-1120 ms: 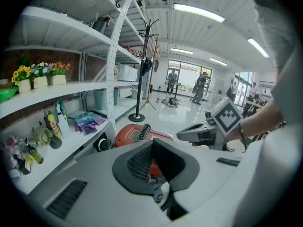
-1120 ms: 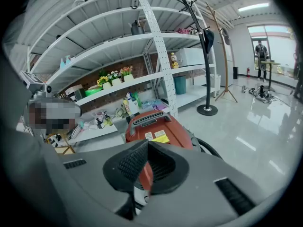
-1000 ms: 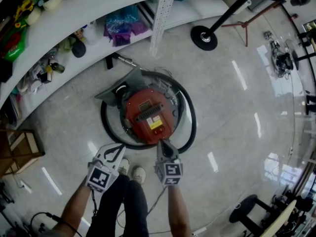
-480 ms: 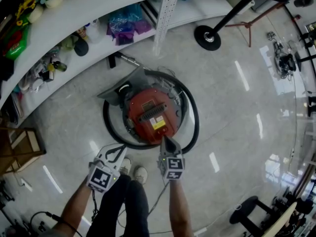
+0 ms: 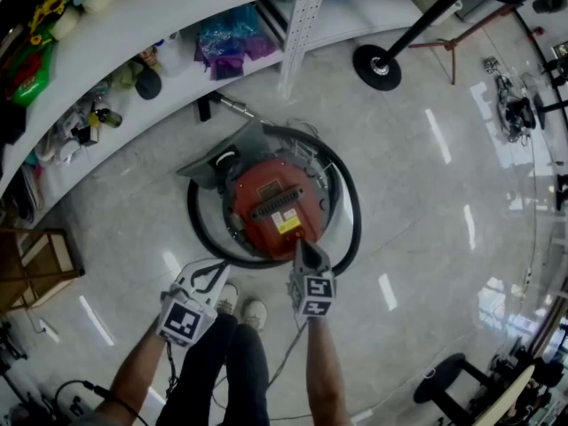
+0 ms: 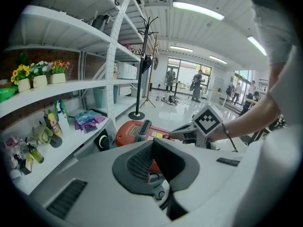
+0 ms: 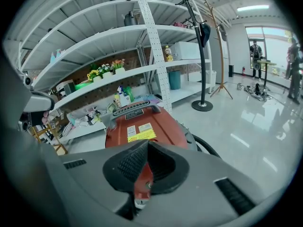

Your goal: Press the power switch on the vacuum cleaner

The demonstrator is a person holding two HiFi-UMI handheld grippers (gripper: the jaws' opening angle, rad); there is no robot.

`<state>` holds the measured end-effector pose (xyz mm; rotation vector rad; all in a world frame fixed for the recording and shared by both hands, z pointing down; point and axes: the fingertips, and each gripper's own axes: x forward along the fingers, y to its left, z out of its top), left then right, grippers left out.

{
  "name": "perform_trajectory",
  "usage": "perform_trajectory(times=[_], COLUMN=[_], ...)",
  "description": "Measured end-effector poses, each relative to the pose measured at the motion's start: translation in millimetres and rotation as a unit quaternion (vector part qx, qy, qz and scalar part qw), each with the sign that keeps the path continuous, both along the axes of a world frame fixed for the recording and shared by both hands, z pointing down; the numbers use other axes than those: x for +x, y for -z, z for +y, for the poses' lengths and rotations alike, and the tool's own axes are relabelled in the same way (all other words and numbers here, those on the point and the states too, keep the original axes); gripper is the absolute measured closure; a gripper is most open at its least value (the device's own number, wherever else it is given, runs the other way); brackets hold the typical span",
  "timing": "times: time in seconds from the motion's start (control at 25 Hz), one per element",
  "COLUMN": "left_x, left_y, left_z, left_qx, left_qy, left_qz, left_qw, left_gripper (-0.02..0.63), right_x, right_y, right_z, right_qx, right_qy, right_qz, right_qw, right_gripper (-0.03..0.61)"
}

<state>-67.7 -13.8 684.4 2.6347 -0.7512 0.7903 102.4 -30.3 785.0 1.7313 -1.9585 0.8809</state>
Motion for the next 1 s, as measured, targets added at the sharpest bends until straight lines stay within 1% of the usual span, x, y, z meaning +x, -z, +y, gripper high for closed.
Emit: perform_trajectory(times=[0.08,0.2,0.48,1.0], left_x=[-0.8,-2.1,-3.3,-3.8], left_y=[-0.7,-2.5,-2.1,-9.3], left_z=[1.0,2.0,0.3,1.3], left_qx=[-0.001,0.000,0.000,0.000], left_qy=[0.000,-0.002,0.002,0.000], left_qz=[-0.001,-0.004,-0.004,-0.007], left_qw=[1.0000,1.0000,1.0000,1.0000], left_gripper=[0.607,0.607,0.607,0.607], right_x=[0.3,0.6,1.5,5.5], right_y=[0.0,3.3,2.6,-8.8], right_z=[-1.4,-6.2,-7.7,-6.3], right_qx=[-0.004,0.004,0.005,-0.003], right_qy=[-0.002,-0.003,-0.002,0.003], right_qz=[-0.001,-0.002,0.000,0.006], right_qw=[1.000,1.000,1.000,1.000], right_gripper=[0.568,0.568,0.566,0.566])
